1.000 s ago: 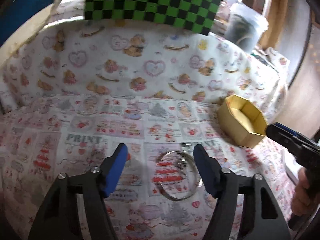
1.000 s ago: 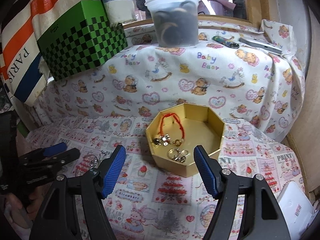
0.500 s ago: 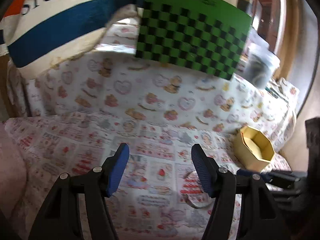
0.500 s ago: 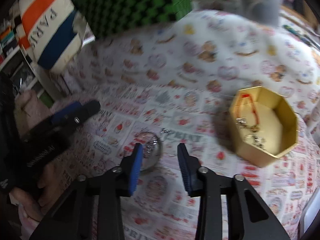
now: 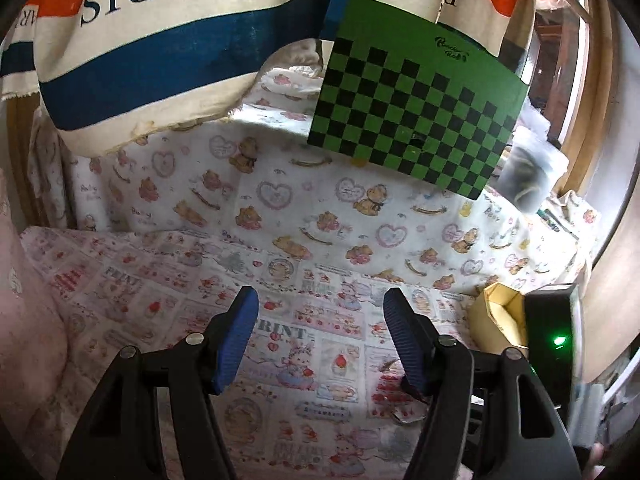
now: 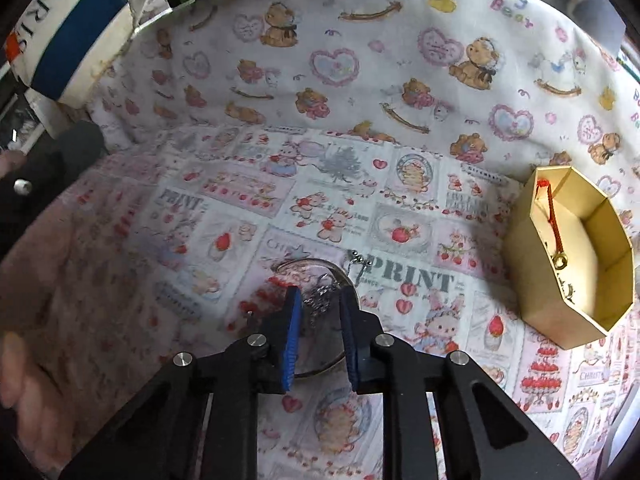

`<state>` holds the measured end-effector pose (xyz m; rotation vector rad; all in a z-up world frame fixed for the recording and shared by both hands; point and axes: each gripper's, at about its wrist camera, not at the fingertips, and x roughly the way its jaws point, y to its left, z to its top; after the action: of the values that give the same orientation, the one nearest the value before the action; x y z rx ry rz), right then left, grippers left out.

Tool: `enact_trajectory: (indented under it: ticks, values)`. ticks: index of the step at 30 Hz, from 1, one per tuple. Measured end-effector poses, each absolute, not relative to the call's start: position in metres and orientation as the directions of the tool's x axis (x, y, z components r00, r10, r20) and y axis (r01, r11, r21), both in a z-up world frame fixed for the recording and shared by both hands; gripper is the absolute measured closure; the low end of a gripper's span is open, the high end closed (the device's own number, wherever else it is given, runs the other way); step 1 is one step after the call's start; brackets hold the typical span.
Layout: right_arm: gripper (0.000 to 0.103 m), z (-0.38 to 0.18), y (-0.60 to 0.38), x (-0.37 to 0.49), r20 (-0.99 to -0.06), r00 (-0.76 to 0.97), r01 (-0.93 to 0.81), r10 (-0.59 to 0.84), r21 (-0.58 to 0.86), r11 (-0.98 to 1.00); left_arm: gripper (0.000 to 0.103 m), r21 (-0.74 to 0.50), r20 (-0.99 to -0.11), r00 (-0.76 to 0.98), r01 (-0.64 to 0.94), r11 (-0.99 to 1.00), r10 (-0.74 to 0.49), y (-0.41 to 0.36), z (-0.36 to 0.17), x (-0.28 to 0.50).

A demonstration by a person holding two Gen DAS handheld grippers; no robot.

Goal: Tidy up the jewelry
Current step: 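Close the right tool on a small silver piece beside the key ring, then lower the open left tool around the large silver ring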

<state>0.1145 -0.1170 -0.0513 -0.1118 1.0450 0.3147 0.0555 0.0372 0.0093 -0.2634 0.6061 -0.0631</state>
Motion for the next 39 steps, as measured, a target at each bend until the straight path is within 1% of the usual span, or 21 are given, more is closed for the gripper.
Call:
enact_trajectory:
  ticks: [3,6,9,12,18,23,29,32,37,39]
  values:
    - [0.092,-0.051,-0.111,0.114,-0.860,0.481,-0.312,0.170,0.013,0.950,0.039,-0.240,-0.550,0.828,-0.031,0.970,-0.110,0.036,0.010,0.054]
    - [0.092,-0.040,-0.110,0.108,-0.829,0.526,-0.323,0.190,0.012,0.946,0.039,-0.243,-0.548,0.830,-0.034,0.970,-0.108,0.037,0.010,0.054]
    - [0.092,-0.022,-0.117,0.102,-0.793,0.558,-0.338,0.244,0.050,0.940,0.039,-0.247,-0.548,0.829,-0.031,0.969,-0.113,0.038,0.010,0.054]
    - [0.092,-0.001,-0.127,0.094,-0.756,0.598,-0.333,0.266,0.067,0.940,0.039,-0.236,-0.550,0.828,-0.027,0.971,-0.111,0.037,0.010,0.055]
    - [0.092,0.043,-0.158,0.074,-0.654,0.690,-0.324,0.309,0.102,0.941,0.039,-0.186,-0.560,0.823,-0.015,0.982,-0.094,0.028,0.006,0.057]
    - [0.092,0.067,-0.186,0.054,-0.599,0.733,-0.312,0.323,0.126,0.942,0.039,-0.157,-0.575,0.812,0.011,0.988,-0.100,0.018,0.001,0.060]
    - [0.092,0.062,-0.217,0.045,-0.589,0.756,-0.269,0.287,0.120,0.956,0.039,-0.147,-0.612,0.773,0.096,0.985,-0.167,-0.003,-0.006,0.061]
    - [0.092,0.050,-0.229,0.046,-0.597,0.753,-0.246,0.276,0.134,0.960,0.032,-0.090,-0.619,0.772,0.112,0.990,-0.143,-0.015,-0.009,0.059]
    - [0.092,0.031,-0.247,0.050,-0.608,0.744,-0.216,0.277,0.173,0.961,0.031,-0.055,-0.654,0.744,0.133,0.990,-0.136,-0.028,-0.019,0.063]
    - [0.092,0.027,-0.251,0.051,-0.613,0.740,-0.214,0.278,0.178,0.961,0.029,-0.047,-0.673,0.727,0.138,0.989,-0.134,-0.031,-0.023,0.066]
